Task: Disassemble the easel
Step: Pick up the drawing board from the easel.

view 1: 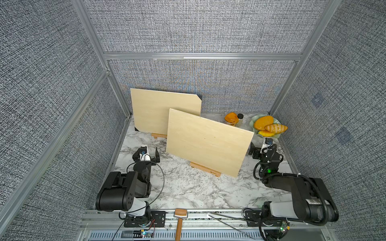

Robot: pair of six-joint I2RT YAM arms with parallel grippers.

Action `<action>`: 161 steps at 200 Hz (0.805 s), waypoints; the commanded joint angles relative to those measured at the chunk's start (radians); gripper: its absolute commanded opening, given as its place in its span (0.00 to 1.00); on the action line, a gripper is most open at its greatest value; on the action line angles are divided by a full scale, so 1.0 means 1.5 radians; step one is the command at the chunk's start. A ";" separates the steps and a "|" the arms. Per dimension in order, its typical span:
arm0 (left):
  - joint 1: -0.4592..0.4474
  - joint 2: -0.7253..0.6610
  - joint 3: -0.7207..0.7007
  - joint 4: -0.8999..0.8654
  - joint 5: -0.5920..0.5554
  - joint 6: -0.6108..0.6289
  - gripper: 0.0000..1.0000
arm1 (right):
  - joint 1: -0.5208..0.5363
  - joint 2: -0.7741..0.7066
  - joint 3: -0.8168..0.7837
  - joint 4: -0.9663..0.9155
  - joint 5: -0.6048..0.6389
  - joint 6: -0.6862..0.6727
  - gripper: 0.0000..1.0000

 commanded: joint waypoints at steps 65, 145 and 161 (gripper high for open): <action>-0.009 -0.336 0.156 -0.500 0.086 -0.070 0.99 | -0.002 -0.276 0.257 -0.608 0.045 0.038 0.94; -0.029 -0.414 0.184 -0.597 0.324 -0.245 0.80 | 0.090 -0.180 0.794 -1.132 -0.143 -0.051 0.81; -0.070 -0.396 0.177 -0.568 0.334 -0.302 0.74 | 0.165 -0.094 0.935 -1.237 -0.119 -0.055 0.81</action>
